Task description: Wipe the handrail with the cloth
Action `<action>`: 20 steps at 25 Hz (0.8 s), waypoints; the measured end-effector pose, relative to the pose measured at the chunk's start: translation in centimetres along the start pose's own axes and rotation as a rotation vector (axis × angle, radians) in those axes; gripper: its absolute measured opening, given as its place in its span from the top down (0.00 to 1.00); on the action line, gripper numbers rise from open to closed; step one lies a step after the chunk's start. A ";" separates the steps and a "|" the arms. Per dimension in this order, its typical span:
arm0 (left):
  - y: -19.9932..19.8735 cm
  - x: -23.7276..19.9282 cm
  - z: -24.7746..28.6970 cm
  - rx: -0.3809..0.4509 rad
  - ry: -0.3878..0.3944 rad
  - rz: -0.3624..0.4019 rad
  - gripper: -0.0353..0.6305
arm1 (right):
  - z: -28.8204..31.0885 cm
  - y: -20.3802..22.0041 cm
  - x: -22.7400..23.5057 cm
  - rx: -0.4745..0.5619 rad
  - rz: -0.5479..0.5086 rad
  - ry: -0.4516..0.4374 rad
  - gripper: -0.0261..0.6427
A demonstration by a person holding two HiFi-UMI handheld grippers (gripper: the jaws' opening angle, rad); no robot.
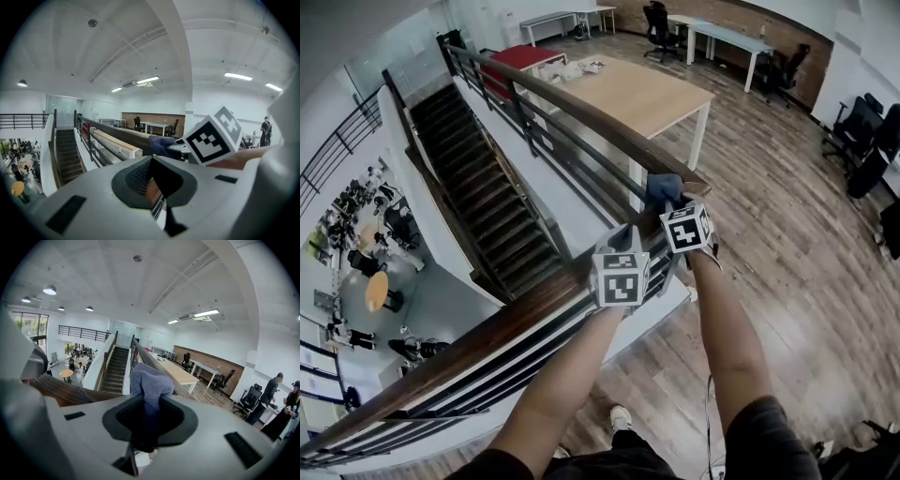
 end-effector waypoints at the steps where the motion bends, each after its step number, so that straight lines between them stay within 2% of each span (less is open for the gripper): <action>1: 0.0 0.0 -0.1 0.001 0.003 -0.004 0.94 | 0.1 0.0 0.3 0.001 0.002 0.004 0.84; 6: -0.2 -0.2 0.0 0.037 -0.009 0.006 0.94 | 0.4 0.3 1.4 0.022 0.018 0.020 0.84; 9: 0.7 -0.9 -1.4 0.066 -0.010 -0.013 0.94 | -1.3 0.5 0.2 0.122 0.024 0.016 0.84; 13: 1.6 -2.9 -4.6 0.110 -0.026 -0.045 0.94 | -5.3 0.0 -3.7 0.235 0.009 -0.025 0.84; 16: 2.2 -3.8 -8.2 0.189 -0.039 -0.038 0.94 | -9.2 0.1 -7.8 0.311 0.035 -0.070 0.84; 18: 4.2 -4.3 -11.4 0.231 -0.043 -0.038 0.94 | -12.0 1.6 -11.6 0.339 0.051 -0.095 0.84; 20: 7.4 -5.0 -14.7 0.224 -0.055 -0.034 0.94 | -14.6 3.4 -15.9 0.358 0.058 -0.123 0.84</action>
Point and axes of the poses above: the fingertips, and each gripper's own axes: z forward along the fingers, x to its right, y out of its underside, the point moved 10 cm from there along -z, backward along the fingers, and after that the axes turned 1 degree about x, right-handed, at the moved point
